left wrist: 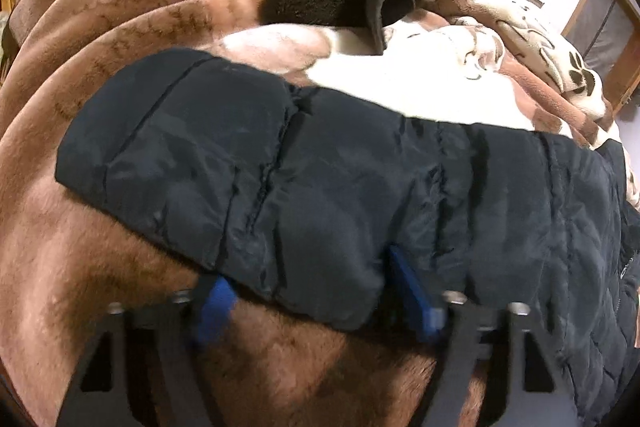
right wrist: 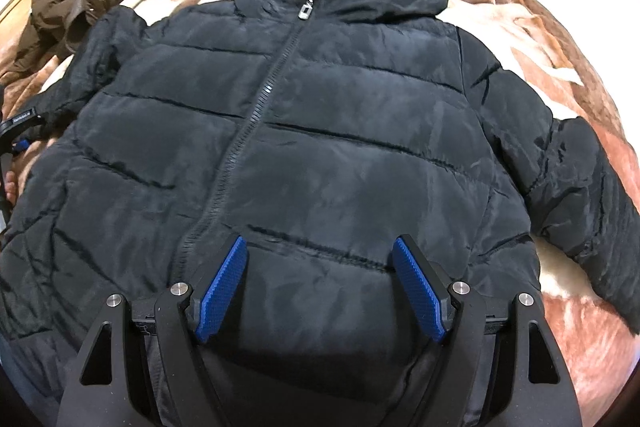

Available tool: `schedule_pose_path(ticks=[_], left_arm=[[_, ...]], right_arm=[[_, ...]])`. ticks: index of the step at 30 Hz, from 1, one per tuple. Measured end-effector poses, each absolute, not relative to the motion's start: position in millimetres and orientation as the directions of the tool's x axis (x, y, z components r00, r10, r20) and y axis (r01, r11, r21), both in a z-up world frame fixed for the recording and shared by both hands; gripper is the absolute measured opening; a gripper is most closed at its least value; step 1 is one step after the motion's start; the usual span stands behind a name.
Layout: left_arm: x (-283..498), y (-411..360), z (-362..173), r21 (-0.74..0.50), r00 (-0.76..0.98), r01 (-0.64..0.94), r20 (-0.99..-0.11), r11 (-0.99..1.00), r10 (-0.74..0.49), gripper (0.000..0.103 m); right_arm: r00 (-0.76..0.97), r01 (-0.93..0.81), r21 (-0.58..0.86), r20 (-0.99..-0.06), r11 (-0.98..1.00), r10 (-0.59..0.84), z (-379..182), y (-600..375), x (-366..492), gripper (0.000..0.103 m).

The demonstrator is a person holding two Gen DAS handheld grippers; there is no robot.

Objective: Fold large clothes
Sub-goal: 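Grasp the black jacket sleeve with the left tool and lift it, then fold the held sleeve across the jacket body with the left tool and release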

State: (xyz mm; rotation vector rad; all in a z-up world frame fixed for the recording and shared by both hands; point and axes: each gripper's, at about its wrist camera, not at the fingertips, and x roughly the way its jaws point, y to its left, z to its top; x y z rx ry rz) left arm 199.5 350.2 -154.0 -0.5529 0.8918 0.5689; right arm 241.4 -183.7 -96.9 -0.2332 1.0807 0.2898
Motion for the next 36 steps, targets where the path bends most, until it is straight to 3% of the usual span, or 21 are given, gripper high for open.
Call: schedule_pose_path(ticks=[2, 3, 4, 11, 18, 24, 29, 32, 34, 36], left_arm=[[202.6, 346.9, -148.3, -0.197, 0.507, -0.653, -0.831, 0.732, 0.229, 0.040], [204.2, 344.6, -143.7, -0.199, 0.516, -0.641, -0.827, 0.741, 0.224, 0.026], [205.5, 342.7, -138.7, -0.201, 0.521, -0.633, -0.824, 0.747, 0.220, 0.022], [206.3, 310.7, -54.0, -0.222, 0.641, -0.528, -0.737, 0.820, 0.213, 0.018], [217.5, 222.5, 59.4, -0.250, 0.807, -0.270, -0.585, 0.930, 0.077, 0.018], [259.9, 114.1, 70.0, -0.233, 0.793, -0.045, -0.600, 0.971, -0.108, 0.018], [304.2, 37.9, 25.8, -0.250, 0.715, 0.049, -0.668, 0.967, -0.209, 0.021], [320.5, 0.7, -7.4, -0.291, 0.653, 0.087, -0.706, 0.953, -0.275, 0.043], [325.0, -23.7, -24.1, -0.332, 0.617, 0.122, -0.712, 0.935, -0.334, 0.065], [321.9, -45.1, -31.9, -0.353, 0.597, 0.156, -0.711, 0.923, -0.373, 0.069]], right_arm=[[0.436, -0.340, -0.048, -0.893, 0.939, 0.113, -100.0, -186.7, 243.6, 0.075], [0.437, -0.338, -0.049, -0.892, 0.940, 0.111, -100.5, -188.3, 243.9, 0.075], [0.440, -0.337, -0.050, -0.891, 0.940, 0.110, -100.4, -189.8, 243.2, 0.075], [0.455, -0.319, -0.031, -0.882, 0.947, 0.125, -90.9, -206.4, 231.8, 0.075], [0.486, -0.292, 0.011, -0.859, 0.956, 0.159, -73.8, -230.0, 215.5, 0.075], [0.511, -0.238, 0.054, -0.842, 0.970, 0.173, -66.1, -265.3, 204.3, 0.075], [0.512, -0.182, 0.082, -0.843, 0.980, 0.166, -72.7, -298.1, 198.5, 0.075], [0.509, -0.151, 0.093, -0.846, 0.984, 0.158, -78.7, -316.5, 196.3, 0.075], [0.506, -0.136, 0.096, -0.849, 0.986, 0.153, -82.8, -325.6, 196.1, 0.075], [0.503, -0.121, 0.097, -0.852, 0.988, 0.145, -86.6, -333.3, 196.4, 0.075]])
